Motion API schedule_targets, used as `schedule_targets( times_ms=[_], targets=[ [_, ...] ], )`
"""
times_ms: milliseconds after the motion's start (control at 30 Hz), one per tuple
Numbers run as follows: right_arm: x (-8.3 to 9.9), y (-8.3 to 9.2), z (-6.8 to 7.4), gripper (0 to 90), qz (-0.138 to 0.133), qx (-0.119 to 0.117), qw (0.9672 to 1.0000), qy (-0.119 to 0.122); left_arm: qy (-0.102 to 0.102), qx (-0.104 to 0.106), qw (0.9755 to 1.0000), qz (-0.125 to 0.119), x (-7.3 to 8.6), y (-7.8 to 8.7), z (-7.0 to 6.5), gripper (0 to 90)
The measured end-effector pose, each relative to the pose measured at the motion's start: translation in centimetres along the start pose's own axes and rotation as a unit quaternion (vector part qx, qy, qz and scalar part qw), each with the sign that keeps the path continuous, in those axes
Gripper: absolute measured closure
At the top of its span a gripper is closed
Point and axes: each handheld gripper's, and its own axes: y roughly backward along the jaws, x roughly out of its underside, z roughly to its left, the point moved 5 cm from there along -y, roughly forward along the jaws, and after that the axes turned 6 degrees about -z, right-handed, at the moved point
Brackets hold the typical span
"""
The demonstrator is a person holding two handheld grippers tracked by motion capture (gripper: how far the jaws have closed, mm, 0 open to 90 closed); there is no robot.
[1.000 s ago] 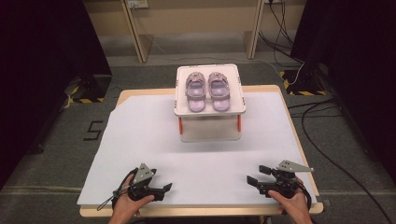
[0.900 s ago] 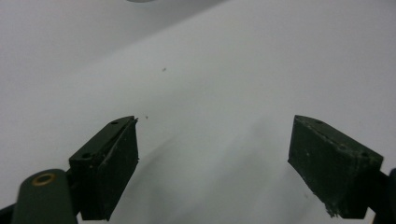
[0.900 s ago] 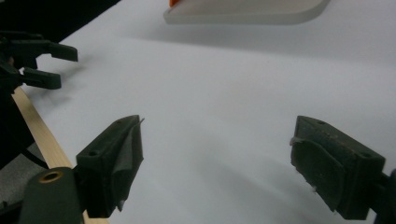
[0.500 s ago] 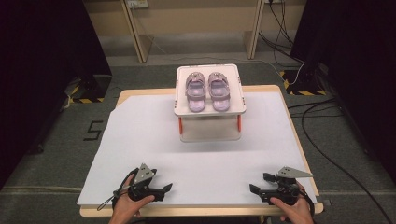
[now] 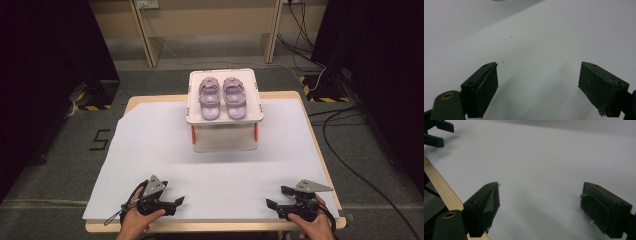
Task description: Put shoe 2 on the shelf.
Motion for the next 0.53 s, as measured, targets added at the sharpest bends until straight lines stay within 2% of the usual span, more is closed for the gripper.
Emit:
schedule_targets(
  times_ms=[167, 533],
  targets=[
    [-0.18, 0.06, -0.01, 16.6, -0.009, -0.001, 1.0, 0.003, 0.0, 0.0, 1.0, 0.0, 0.0, 0.0, -0.01, 15.7],
    [-0.3, 0.16, 0.05, 16.6, -0.01, -0.002, 0.9999, 0.003, 0.0, 0.0, 1.0, 0.0, -0.02, 0.02, 0.03, 15.7]
  ],
)
